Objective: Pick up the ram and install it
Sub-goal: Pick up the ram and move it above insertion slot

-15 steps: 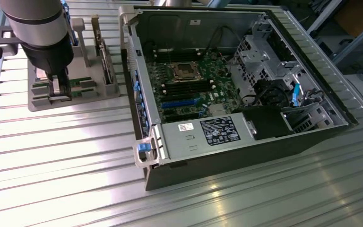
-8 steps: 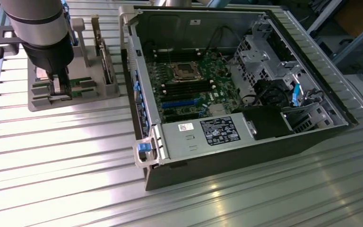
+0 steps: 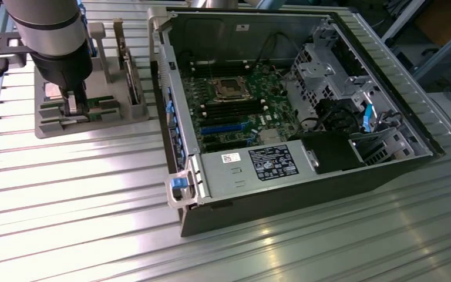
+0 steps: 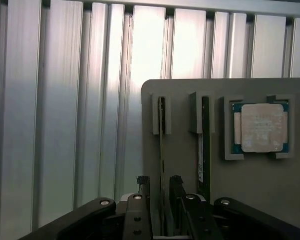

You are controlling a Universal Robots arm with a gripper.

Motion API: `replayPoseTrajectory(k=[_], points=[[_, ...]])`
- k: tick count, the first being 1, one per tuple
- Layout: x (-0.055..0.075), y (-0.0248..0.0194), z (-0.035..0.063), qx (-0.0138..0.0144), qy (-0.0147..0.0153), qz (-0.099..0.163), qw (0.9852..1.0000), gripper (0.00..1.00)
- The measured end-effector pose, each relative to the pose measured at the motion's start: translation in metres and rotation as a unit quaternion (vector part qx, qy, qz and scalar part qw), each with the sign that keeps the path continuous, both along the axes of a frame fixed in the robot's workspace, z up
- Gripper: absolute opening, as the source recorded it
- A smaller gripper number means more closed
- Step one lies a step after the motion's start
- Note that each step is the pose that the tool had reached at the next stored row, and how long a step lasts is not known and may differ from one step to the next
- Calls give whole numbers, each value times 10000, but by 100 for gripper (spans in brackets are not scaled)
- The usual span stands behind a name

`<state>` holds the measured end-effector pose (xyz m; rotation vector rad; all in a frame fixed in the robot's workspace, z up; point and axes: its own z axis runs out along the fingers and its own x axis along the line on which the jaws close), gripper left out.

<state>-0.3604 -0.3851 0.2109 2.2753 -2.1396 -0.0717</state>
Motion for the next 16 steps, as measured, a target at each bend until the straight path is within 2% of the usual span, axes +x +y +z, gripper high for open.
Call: replayPoseTrajectory(k=[2,5,7,16], points=[[-1,7,-35,-1,1,0,10000,30],[0,9,-37,0,0,0,10000,29],[-1,9,-37,0,1,0,10000,12],[0,10,-32,-2,-1,0,10000,12]])
